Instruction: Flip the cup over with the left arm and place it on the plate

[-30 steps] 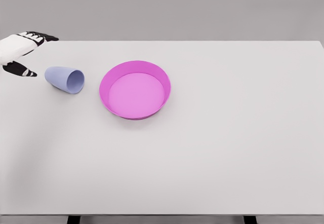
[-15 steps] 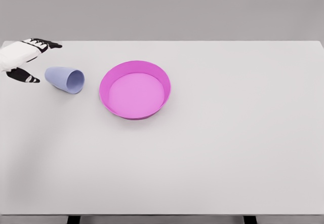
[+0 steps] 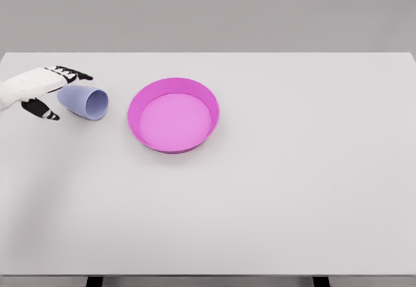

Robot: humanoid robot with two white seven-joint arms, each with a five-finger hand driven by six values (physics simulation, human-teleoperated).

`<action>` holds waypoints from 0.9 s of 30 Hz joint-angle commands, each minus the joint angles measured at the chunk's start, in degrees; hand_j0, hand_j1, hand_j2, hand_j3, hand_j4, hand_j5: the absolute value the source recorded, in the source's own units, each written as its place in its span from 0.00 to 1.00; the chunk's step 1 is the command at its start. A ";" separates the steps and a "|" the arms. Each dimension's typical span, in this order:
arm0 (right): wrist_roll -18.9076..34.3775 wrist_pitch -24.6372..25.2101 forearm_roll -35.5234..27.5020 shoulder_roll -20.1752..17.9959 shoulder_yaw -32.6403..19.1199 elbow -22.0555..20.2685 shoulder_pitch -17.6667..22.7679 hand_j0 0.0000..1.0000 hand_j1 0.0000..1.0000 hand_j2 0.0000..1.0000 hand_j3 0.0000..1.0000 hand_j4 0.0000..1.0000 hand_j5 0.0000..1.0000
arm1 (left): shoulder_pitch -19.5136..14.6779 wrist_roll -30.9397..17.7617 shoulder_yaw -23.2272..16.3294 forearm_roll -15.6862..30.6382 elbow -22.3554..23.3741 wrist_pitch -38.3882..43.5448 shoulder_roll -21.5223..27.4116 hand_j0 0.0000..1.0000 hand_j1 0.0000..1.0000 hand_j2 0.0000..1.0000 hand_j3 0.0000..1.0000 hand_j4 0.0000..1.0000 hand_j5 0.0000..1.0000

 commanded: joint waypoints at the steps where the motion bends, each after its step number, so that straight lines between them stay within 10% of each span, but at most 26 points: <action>1: 0.01 0.00 0.00 0.00 0.00 0.00 0.00 1.00 1.00 1.00 1.00 1.00 1.00 | 0.00 -0.19 -0.01 0.20 0.10 0.11 -0.23 1.00 1.00 1.00 1.00 1.00 1.00; 27: 0.01 0.00 0.00 0.00 0.00 0.00 0.00 1.00 1.00 1.00 1.00 1.00 1.00 | -1.14 -1.77 -0.01 -4.81 2.65 0.11 -5.07 0.99 0.99 0.99 0.99 0.99 0.99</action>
